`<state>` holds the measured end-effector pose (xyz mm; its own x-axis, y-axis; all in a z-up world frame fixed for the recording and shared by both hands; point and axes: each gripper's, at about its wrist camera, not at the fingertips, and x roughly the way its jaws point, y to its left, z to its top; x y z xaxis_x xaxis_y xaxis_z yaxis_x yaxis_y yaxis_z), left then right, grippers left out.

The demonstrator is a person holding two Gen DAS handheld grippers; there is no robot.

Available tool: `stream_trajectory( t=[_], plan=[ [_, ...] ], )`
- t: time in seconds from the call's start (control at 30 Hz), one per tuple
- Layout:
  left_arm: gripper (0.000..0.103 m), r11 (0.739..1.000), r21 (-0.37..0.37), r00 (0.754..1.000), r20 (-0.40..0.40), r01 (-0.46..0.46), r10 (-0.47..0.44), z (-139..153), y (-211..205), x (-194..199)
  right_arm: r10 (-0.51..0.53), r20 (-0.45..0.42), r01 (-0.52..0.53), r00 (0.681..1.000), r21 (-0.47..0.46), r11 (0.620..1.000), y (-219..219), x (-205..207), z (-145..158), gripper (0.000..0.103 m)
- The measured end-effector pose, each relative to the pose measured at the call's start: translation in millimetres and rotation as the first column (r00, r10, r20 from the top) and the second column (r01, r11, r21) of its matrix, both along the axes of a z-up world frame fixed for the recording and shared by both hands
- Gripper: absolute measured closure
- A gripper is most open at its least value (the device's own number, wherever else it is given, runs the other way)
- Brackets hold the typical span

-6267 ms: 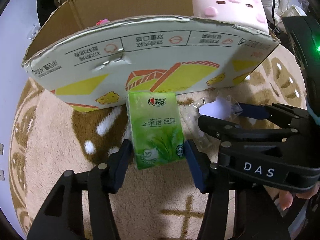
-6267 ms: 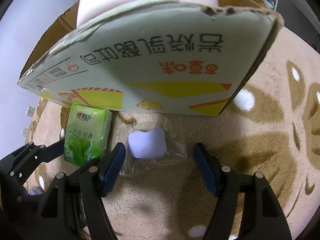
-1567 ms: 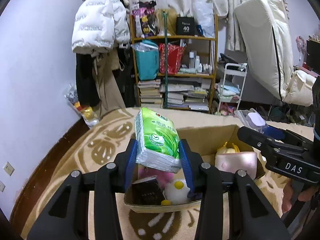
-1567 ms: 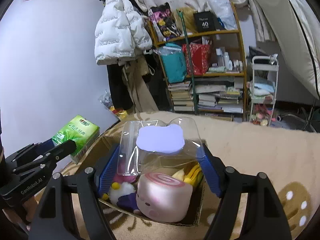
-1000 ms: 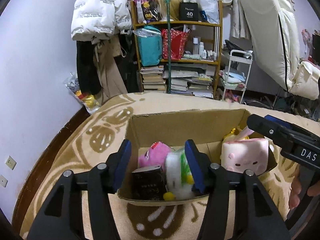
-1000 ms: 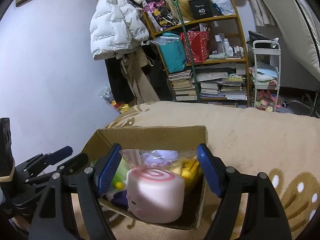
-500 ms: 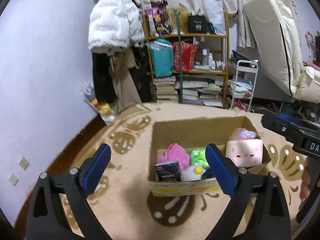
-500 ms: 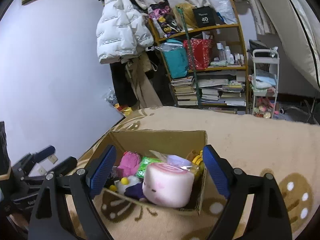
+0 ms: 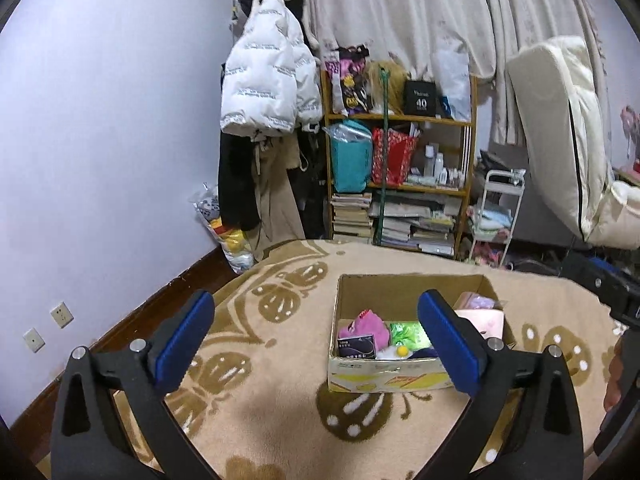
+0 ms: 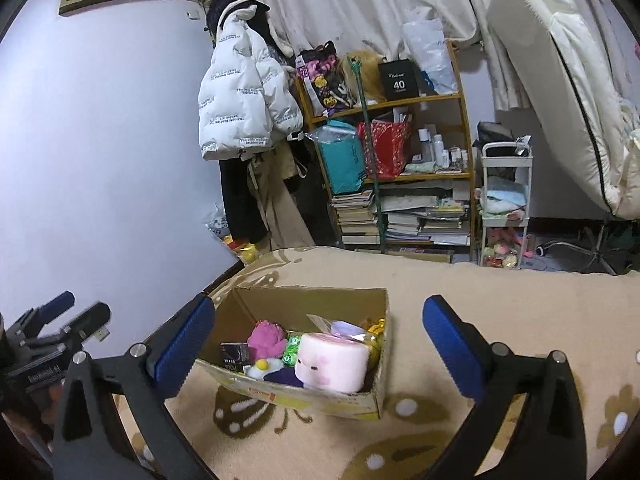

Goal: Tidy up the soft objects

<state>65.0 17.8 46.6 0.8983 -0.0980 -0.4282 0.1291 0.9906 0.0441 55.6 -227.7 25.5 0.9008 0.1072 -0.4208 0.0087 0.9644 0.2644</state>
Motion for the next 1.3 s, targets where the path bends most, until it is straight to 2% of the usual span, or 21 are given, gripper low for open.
stream_trajectory(
  t=[0.27,0.5,0.77,1.3],
  plan=[
    [0.002,1.000,0.005,0.997,0.083,0.006,-0.006,13,2,-32,-0.021,0.047,0.021,0.999,-0.002,1.000,-4,-36,11,0.000],
    [0.002,1.000,0.010,0.995,0.094,0.021,-0.022,4,2,-43,-0.041,0.096,0.044,0.995,-0.035,0.998,-3,-57,14,0.000],
    [0.002,0.999,0.016,0.997,0.072,0.030,-0.031,-8,2,-39,-0.048,0.121,0.057,0.992,-0.067,0.996,-2,-63,5,0.000],
    [0.002,0.996,0.063,0.998,0.001,0.056,-0.056,-38,-11,-17,-0.035,0.046,0.040,0.998,-0.108,0.993,-7,-48,-25,0.000]
  ],
)
